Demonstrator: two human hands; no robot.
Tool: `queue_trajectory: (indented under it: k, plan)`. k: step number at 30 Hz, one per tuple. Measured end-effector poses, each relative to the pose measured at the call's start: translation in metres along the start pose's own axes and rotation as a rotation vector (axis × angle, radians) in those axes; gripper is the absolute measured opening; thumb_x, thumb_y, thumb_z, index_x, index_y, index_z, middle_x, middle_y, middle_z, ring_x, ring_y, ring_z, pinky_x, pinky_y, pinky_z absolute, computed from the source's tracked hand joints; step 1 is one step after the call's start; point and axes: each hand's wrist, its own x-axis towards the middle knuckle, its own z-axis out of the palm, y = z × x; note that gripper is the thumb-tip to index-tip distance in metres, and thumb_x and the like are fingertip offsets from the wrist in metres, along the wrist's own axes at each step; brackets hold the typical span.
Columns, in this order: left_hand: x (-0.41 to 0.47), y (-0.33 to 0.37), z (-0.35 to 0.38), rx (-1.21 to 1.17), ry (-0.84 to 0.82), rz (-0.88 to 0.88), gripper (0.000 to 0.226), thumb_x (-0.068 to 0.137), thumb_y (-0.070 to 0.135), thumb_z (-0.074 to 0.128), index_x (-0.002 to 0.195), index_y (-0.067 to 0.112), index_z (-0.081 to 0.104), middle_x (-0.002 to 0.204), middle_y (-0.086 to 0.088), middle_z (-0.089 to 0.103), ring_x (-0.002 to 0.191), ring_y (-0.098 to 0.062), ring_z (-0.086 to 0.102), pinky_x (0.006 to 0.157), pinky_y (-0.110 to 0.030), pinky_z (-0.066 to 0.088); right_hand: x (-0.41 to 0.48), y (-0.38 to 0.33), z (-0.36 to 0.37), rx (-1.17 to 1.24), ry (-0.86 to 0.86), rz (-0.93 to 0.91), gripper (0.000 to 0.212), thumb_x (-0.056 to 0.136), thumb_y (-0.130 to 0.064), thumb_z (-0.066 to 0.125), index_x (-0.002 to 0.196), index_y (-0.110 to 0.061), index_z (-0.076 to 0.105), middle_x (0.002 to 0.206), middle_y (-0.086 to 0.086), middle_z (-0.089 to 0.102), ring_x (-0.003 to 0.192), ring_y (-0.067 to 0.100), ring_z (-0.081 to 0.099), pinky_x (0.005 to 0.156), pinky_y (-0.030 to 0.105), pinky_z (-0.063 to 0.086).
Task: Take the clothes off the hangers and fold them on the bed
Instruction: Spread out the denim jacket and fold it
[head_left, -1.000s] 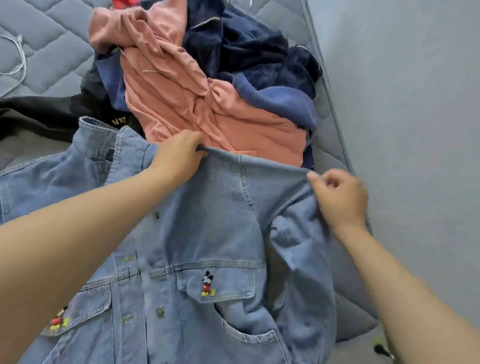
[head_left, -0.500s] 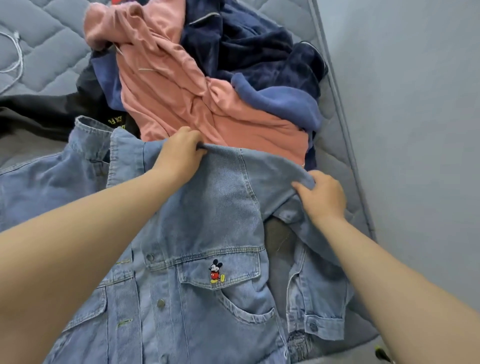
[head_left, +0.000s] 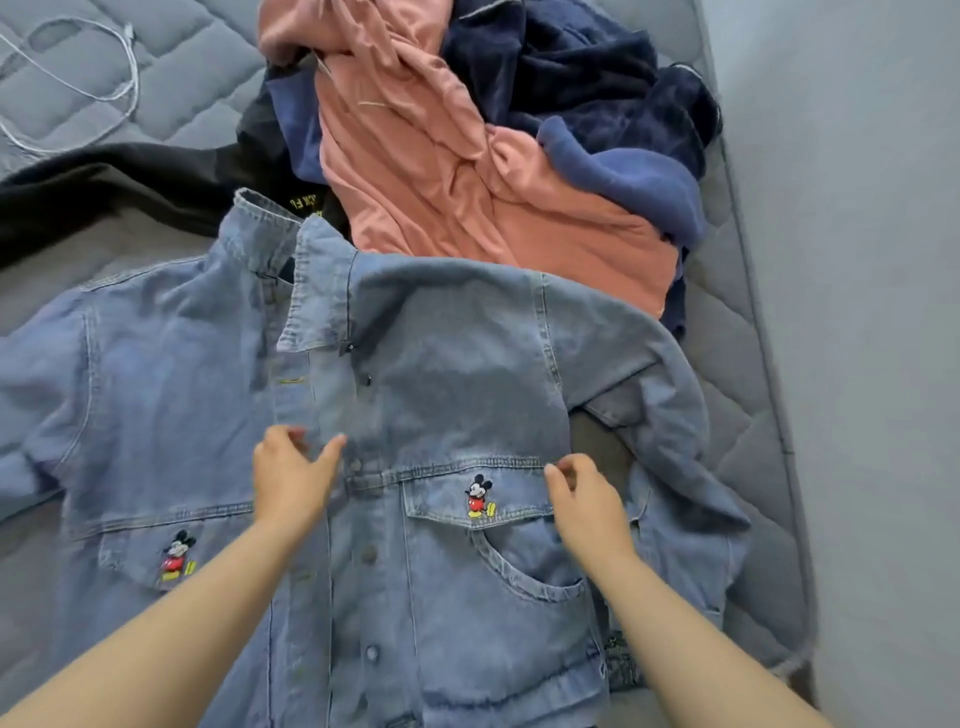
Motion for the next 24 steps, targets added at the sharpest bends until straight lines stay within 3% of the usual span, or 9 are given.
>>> queue_trajectory:
  k: [3,6,8,10,11,14,18,22,24]
  plan:
    - [-0.021,-0.039,0.009,-0.035,-0.22,-0.085,0.048,0.083,0.045,0.069,0.114,0.011,0.054,0.095,0.0,0.063,0.085,-0.016,0.056,0.076,-0.034,0.045,-0.013,0.008,0.019,0.031,0.076,0.052,0.029,0.102,-0.03,0.042,0.119,-0.01,0.055,0.119,0.012,0.055,0.111,0.029,0.05,0.086,0.036,0.038]
    - [-0.035,-0.05,0.02,-0.188,-0.378,-0.135,0.043,0.085,0.038,0.07,0.11,0.009,0.051,0.095,-0.007,0.065,0.09,-0.024,0.064,0.086,-0.045,0.053,-0.024,0.011,0.03,0.095,0.123,0.077,0.035,0.101,-0.027,0.044,0.131,-0.01,0.047,0.131,0.016,0.044,0.115,0.031,0.048,0.089,0.035,0.036]
    - [-0.04,-0.05,0.022,-0.178,-0.393,-0.124,0.033,0.084,0.036,0.071,0.095,0.009,0.056,0.082,-0.001,0.06,0.078,-0.021,0.06,0.073,-0.036,0.053,-0.03,0.014,0.036,0.152,0.148,0.117,0.043,0.101,-0.029,0.044,0.14,-0.01,0.038,0.138,0.015,0.041,0.117,0.032,0.049,0.084,0.032,0.034]
    - [-0.042,-0.052,0.022,-0.068,-0.411,-0.061,0.037,0.086,0.038,0.069,0.069,0.014,0.045,0.062,0.003,0.043,0.059,-0.016,0.043,0.053,-0.028,0.034,-0.035,0.02,0.041,0.169,0.134,0.178,0.049,0.101,-0.032,0.044,0.143,-0.009,0.032,0.134,0.015,0.048,0.117,0.035,0.051,0.084,0.034,0.037]
    - [-0.043,-0.053,0.021,-0.04,-0.415,-0.038,0.043,0.088,0.037,0.065,0.065,0.015,0.037,0.059,0.001,0.037,0.056,-0.016,0.035,0.052,-0.029,0.026,-0.037,0.024,0.043,0.162,0.107,0.193,0.047,0.1,-0.034,0.044,0.14,-0.009,0.037,0.125,0.013,0.055,0.112,0.035,0.053,0.081,0.035,0.039]
    - [-0.045,-0.059,0.017,-0.077,-0.373,-0.05,0.038,0.098,0.031,0.05,0.07,0.013,0.03,0.067,-0.004,0.034,0.059,-0.017,0.031,0.054,-0.033,0.02,-0.044,0.036,0.046,0.183,-0.005,0.177,0.034,0.092,-0.043,0.057,0.1,-0.009,0.055,0.089,0.002,0.06,0.088,0.028,0.056,0.068,0.036,0.041]
    - [-0.051,-0.089,0.005,-0.076,-0.262,-0.072,0.032,0.101,0.033,0.043,0.08,0.009,0.036,0.077,-0.008,0.043,0.068,-0.022,0.04,0.057,-0.035,0.027,-0.056,0.054,0.043,0.076,-0.178,0.202,0.053,0.079,-0.053,0.071,0.115,-0.018,0.053,0.107,-0.001,0.057,0.098,0.02,0.055,0.077,0.029,0.037]
    - [-0.066,-0.12,-0.004,-0.225,-0.542,-0.251,0.043,0.091,0.043,0.058,0.074,0.012,0.035,0.068,-0.001,0.039,0.064,-0.016,0.045,0.063,-0.032,0.05,-0.081,0.082,0.044,-0.02,-0.307,0.282,0.045,0.075,-0.054,0.075,0.091,-0.018,0.054,0.093,0.001,0.056,0.088,0.021,0.055,0.068,0.031,0.037]
    - [-0.077,-0.131,-0.003,-0.27,-0.67,-0.326,0.031,0.089,0.035,0.065,0.078,0.011,0.049,0.071,-0.001,0.053,0.067,-0.012,0.056,0.066,-0.035,0.054,-0.093,0.095,0.047,-0.001,-0.308,0.252,0.043,0.076,-0.049,0.076,0.073,-0.013,0.054,0.078,0.005,0.061,0.077,0.023,0.059,0.061,0.031,0.036]
